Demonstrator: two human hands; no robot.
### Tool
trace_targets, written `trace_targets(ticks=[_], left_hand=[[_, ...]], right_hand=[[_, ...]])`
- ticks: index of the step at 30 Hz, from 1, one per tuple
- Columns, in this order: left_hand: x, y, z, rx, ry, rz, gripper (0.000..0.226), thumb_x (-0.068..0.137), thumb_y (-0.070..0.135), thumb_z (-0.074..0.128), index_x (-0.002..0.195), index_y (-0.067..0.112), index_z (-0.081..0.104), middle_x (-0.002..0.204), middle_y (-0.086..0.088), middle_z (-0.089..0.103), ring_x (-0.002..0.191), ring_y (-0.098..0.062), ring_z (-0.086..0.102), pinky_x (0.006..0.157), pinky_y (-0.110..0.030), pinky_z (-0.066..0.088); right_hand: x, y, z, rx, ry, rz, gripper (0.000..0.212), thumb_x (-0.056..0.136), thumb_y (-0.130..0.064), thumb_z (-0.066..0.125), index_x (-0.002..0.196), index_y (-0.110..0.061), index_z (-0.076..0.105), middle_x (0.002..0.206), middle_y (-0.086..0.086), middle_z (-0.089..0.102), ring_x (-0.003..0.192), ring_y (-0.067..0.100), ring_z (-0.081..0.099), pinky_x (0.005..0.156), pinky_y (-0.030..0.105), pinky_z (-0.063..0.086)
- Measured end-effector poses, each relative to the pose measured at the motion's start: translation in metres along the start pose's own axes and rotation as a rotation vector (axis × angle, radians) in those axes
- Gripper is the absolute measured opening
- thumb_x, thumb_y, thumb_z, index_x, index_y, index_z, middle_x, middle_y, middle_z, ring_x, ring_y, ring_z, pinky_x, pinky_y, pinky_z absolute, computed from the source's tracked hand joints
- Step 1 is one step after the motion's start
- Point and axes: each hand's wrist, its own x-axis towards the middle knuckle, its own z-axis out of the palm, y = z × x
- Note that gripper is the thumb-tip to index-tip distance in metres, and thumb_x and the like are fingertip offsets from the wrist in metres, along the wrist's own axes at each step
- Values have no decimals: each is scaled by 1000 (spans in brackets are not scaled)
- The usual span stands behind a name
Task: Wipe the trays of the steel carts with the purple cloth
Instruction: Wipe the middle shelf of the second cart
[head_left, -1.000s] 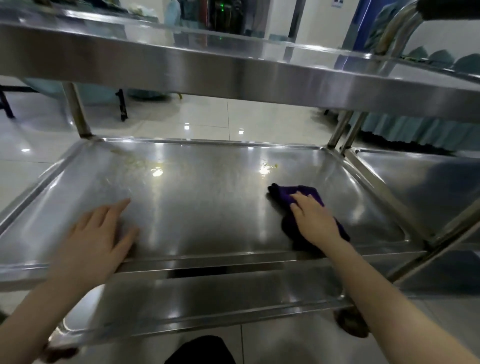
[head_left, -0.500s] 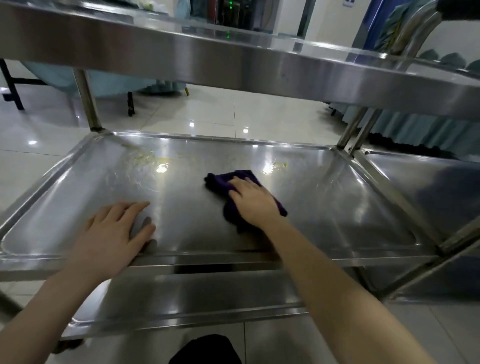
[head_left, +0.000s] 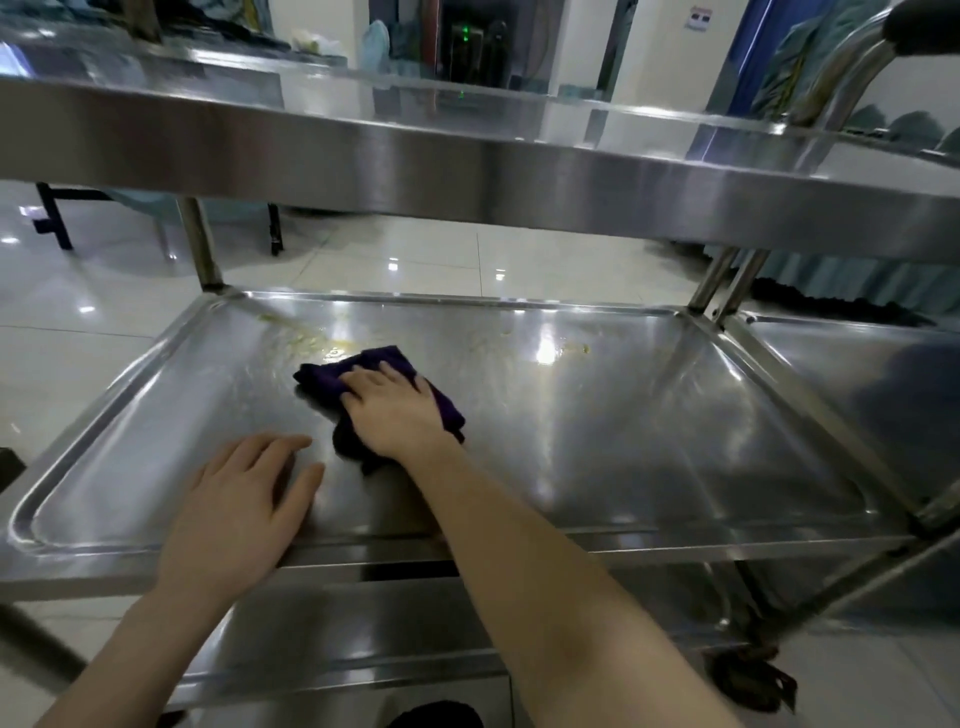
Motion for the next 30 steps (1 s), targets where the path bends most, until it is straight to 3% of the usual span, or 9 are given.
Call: trace_targets(ticks=[4,7,10,12,15,19,23,27,30], left_hand=[[6,-15,-10,-110,-26,35,58,87,57,30,116,20,64,118,-5,62,118,-29,49,101,-42,37],[8,-58,-26,80,-83,110,65,86,59,28,121,16,63,124,-7,61,126,-33,48,106,-49,36],[5,-104,-49,57,-65,-71,74,83,68,25,134,21,54,137,-9,52,133,-34,40,109,-55,33],[5,-108,-49,0,14,-162,73,84,68,29,136,23,51,138,-10,50,130,-35,40,107,-55,35],[8,-104,-41,35,66,-130,71,85,65,30,136,21,52,135,-10,52,125,-34,45,105,-51,37],[8,-111,-38,-6,71,-186,64,89,64,34,140,26,45,139,-5,47,129,-27,40,109,-45,33],[5,-113,-38,-67,119,-210,58,92,61,38,140,28,44,137,-3,48,128,-23,41,105,-42,35],[2,-118,-42,-207,149,-260,50,94,50,48,140,31,42,136,-2,48,125,-18,42,102,-37,34],[4,-120,-43,-278,186,-296,48,95,44,50,140,28,43,136,-2,48,125,-22,45,103,-44,39]], right_hand=[[-19,37,-13,23,42,-15,44,104,-38,27,146,-29,37,156,-7,31,145,15,22,118,42,13],[-64,120,-38,-43,197,209,39,103,-34,30,139,-25,44,149,3,42,137,23,37,113,44,28],[-106,184,-58,-23,269,452,43,103,-34,34,142,-20,44,147,9,45,134,29,41,111,48,32],[-109,194,-59,-32,281,495,43,103,-34,33,142,-19,44,146,9,46,134,29,41,111,48,31],[-75,157,-43,-78,291,428,42,104,-36,31,142,-24,44,147,4,45,134,25,39,108,46,29],[16,27,4,-96,148,100,40,102,-38,32,139,-29,44,149,-4,41,139,22,33,107,42,27],[70,-87,41,-15,-2,-146,44,102,-40,26,144,-33,37,157,-12,29,147,14,16,118,48,10],[65,-69,33,15,-15,-194,43,103,-41,26,144,-34,37,156,-14,30,147,9,16,119,41,10],[39,1,12,-43,44,-65,42,104,-40,30,144,-32,39,156,-11,33,145,12,22,118,40,18]])
